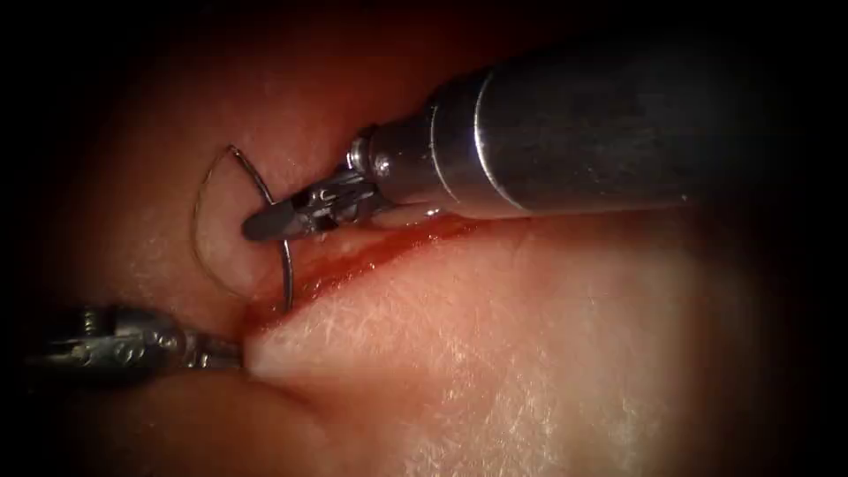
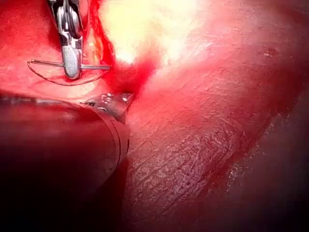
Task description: Wound Closure
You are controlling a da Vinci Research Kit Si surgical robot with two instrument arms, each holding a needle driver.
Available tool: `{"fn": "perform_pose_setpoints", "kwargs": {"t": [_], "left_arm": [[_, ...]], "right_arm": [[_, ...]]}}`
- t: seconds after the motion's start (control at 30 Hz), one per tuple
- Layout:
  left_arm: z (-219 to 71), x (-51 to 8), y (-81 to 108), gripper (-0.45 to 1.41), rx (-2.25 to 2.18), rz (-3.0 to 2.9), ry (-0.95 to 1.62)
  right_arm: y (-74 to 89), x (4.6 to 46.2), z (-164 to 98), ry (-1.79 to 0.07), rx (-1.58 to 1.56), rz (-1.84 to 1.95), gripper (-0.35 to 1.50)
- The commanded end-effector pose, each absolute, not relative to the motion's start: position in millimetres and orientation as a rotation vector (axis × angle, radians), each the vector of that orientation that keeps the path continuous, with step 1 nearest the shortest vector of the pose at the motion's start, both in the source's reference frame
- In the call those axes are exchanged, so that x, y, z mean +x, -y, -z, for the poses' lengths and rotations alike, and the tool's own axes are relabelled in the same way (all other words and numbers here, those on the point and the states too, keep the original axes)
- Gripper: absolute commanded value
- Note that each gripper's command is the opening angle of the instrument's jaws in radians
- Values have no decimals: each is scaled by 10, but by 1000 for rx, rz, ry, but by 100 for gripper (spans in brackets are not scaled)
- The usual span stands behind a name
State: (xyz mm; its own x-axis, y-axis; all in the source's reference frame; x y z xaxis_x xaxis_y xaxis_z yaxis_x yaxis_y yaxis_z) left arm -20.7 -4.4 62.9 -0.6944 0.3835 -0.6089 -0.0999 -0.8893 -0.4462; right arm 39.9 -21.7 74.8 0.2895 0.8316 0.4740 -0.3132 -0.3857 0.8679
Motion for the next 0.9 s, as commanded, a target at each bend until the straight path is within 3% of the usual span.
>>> {"fn": "perform_pose_setpoints", "kwargs": {"t": [0.03, 0.9], "left_arm": [[-636, -212, 48, -37, -1065, -2608, 560], [-637, -209, 47, -40, -1066, -2610, 558]], "right_arm": [[220, 406, -753, -495, 1493, -1351, -35], [233, 410, -741, -347, 1614, -1435, -35]]}}
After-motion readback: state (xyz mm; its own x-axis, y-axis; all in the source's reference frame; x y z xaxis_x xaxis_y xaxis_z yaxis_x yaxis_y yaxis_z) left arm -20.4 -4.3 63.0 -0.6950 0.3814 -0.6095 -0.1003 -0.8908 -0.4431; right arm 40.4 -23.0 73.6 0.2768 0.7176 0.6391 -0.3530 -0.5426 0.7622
